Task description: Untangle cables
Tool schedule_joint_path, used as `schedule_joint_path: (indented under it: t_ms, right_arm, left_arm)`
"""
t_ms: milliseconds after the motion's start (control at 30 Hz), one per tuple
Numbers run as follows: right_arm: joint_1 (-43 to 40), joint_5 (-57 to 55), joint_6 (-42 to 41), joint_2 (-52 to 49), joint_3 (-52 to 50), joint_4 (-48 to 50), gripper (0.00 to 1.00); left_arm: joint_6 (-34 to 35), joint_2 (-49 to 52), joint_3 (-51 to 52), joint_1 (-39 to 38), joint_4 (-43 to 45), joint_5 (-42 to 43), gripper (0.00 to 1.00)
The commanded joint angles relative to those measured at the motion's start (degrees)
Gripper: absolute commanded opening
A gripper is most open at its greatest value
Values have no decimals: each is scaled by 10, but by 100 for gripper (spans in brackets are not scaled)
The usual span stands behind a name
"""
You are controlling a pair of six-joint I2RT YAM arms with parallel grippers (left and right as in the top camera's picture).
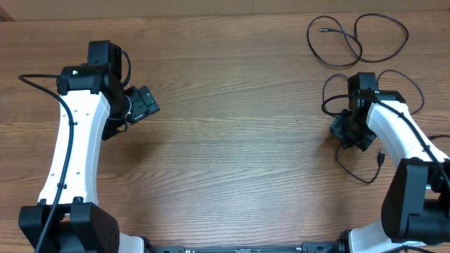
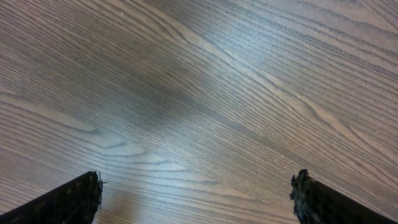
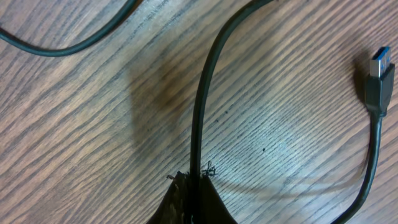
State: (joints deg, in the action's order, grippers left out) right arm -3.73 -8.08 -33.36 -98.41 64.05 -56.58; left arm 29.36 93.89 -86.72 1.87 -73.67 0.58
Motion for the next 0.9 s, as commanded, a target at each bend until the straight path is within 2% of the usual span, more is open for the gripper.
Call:
schedule_joint_path:
  t_ms: [0,133,300,667,733,800,867]
  right_arm:
    - [-2,-14,23,1,0,5,4]
    - [-2,-14,63,1,-3,14,4]
    - [-2,-13,62,1,-3,23,5]
    - [-2,-3,62,1,-3,5,51]
    - [-2,20,62,1,-3,5,51]
    - [-4,47,62,1,2,2,55]
    - [-9,52,60,1,16,-12,71]
  left_arm:
    - [-11,5,3,-5,2,-6,100]
    - [-11,5,3,-5,0,-6,100]
    - [-11,5,3,-5,0,-6,100]
    - [-11,5,3,-5,-2,-6,99]
    - [-11,5,3,-5,-2,-6,99]
    - [-11,5,3,-5,-2,-6,100]
    - [-11,5,3,-5,-2,-6,100]
